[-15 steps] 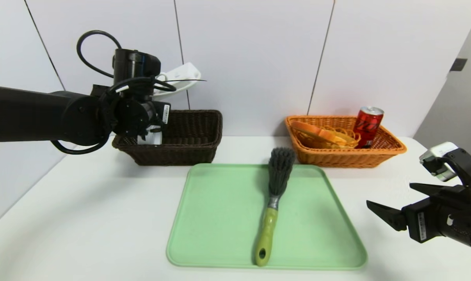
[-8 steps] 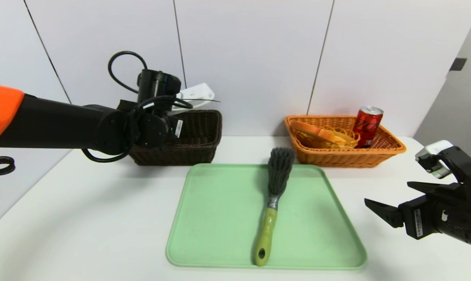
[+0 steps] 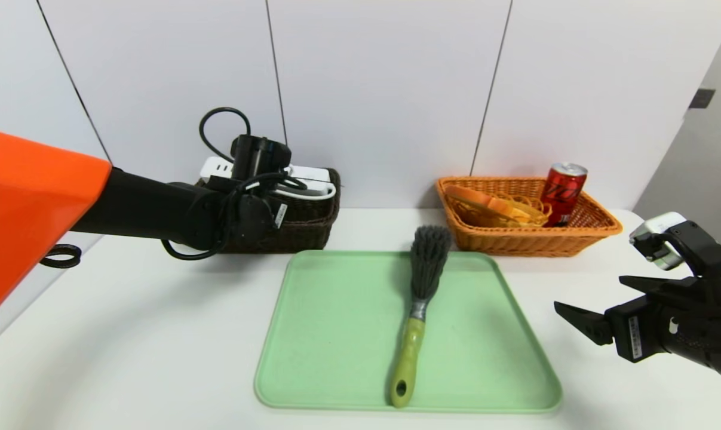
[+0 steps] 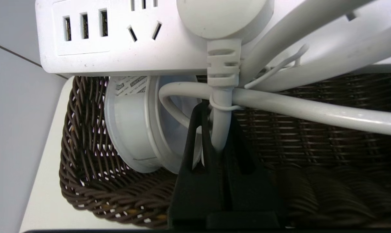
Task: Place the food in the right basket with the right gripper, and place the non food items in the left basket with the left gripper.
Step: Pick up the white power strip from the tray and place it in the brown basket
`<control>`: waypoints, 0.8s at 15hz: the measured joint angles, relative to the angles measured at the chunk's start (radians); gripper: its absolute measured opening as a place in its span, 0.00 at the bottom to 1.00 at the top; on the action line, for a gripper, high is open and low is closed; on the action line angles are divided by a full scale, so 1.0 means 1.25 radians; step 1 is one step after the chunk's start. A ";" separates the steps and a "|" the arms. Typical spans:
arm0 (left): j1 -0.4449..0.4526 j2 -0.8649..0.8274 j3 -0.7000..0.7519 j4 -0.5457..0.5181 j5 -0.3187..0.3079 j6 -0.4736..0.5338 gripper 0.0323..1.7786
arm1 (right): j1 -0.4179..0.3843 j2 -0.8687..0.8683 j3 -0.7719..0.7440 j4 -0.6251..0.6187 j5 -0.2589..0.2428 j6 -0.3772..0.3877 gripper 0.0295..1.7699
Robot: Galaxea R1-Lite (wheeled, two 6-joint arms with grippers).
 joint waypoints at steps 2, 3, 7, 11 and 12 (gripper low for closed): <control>0.012 0.021 0.001 -0.045 0.014 0.039 0.04 | 0.000 0.001 0.000 0.000 0.000 0.001 0.96; 0.023 0.030 0.002 -0.073 0.017 0.059 0.04 | 0.000 0.001 -0.001 0.000 0.000 0.001 0.96; 0.057 0.047 0.012 -0.108 0.017 0.099 0.04 | 0.000 0.001 0.001 0.000 0.000 0.001 0.96; 0.065 0.047 0.017 -0.107 0.018 0.099 0.04 | 0.000 0.001 0.001 0.000 0.000 0.001 0.96; 0.065 0.046 0.017 -0.106 0.018 0.099 0.04 | 0.000 0.001 0.001 0.000 0.000 0.001 0.96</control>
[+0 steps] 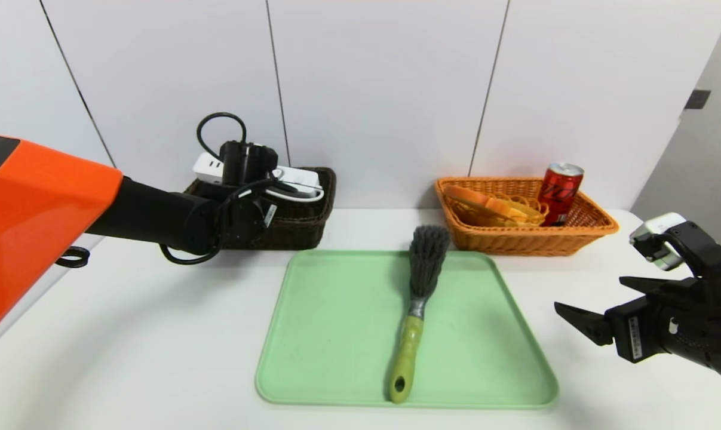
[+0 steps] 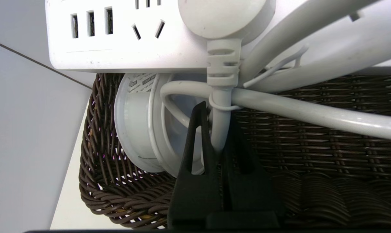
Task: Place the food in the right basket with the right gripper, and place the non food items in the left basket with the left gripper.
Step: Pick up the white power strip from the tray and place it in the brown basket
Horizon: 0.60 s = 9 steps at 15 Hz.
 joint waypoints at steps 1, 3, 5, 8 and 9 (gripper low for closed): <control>0.000 -0.001 0.000 0.000 0.000 0.001 0.04 | 0.000 0.000 0.000 0.000 0.000 0.001 0.96; 0.000 -0.004 0.002 0.001 0.000 0.001 0.04 | 0.000 -0.001 0.000 0.000 0.000 0.000 0.96; -0.002 -0.007 0.008 0.003 0.000 0.000 0.12 | 0.000 -0.002 0.001 0.000 0.000 0.000 0.96; -0.003 -0.013 0.015 0.000 0.000 -0.007 0.38 | 0.000 -0.003 0.002 0.000 0.000 0.000 0.96; -0.003 -0.015 0.015 -0.001 0.000 -0.008 0.45 | 0.000 -0.003 0.002 0.000 0.000 0.000 0.96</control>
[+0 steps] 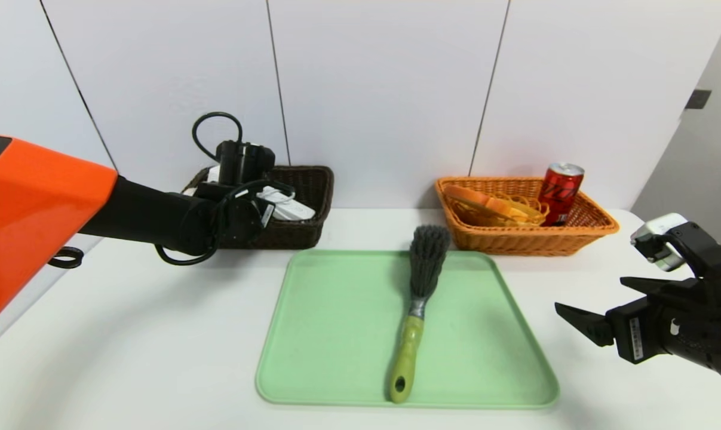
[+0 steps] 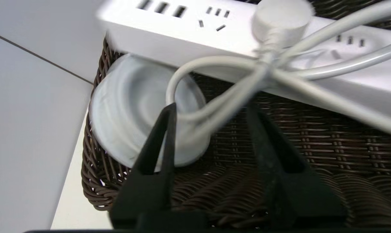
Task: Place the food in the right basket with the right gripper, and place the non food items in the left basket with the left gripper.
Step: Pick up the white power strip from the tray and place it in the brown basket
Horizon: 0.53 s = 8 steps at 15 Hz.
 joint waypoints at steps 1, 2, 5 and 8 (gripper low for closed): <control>0.000 -0.003 0.000 0.000 0.000 0.000 0.51 | 0.000 0.000 0.000 0.000 0.000 -0.001 0.96; -0.001 -0.007 0.001 0.001 -0.001 0.000 0.56 | 0.000 0.000 -0.001 0.000 0.000 -0.001 0.96; -0.010 -0.035 -0.002 0.004 -0.008 0.004 0.69 | 0.000 -0.001 -0.002 0.000 0.000 0.000 0.96; -0.032 -0.095 -0.006 0.007 -0.023 0.005 0.77 | 0.001 -0.002 -0.001 0.000 0.000 -0.001 0.96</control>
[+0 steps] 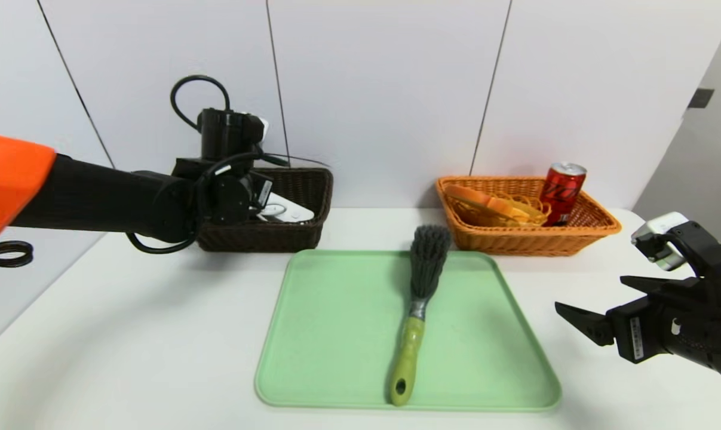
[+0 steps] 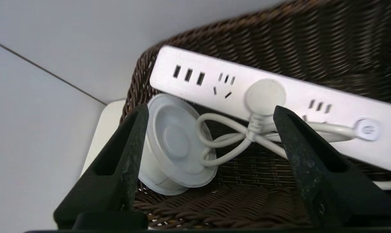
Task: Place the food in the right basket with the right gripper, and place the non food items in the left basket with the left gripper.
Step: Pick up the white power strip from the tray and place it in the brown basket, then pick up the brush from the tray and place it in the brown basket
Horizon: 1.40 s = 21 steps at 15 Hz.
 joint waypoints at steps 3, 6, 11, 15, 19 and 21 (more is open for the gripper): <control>-0.021 -0.073 -0.001 0.011 -0.014 -0.004 0.83 | 0.000 -0.002 -0.001 0.000 0.000 -0.001 0.96; -0.040 -0.130 -0.001 0.016 -0.020 -0.033 0.87 | 0.000 -0.004 -0.002 0.000 0.000 -0.002 0.96; -0.188 -0.222 -0.004 0.200 -0.019 -0.214 0.91 | 0.000 -0.017 0.002 0.001 -0.002 -0.002 0.96; -0.316 -0.258 -0.069 0.428 -0.012 -0.419 0.93 | -0.001 -0.028 0.005 0.001 -0.002 -0.001 0.96; -0.409 -0.222 -0.193 0.686 -0.015 -0.607 0.94 | -0.001 -0.031 -0.001 0.000 -0.001 0.002 0.96; -0.461 -0.186 -0.223 0.761 -0.018 -0.677 0.94 | -0.001 -0.033 -0.004 0.000 -0.002 0.005 0.96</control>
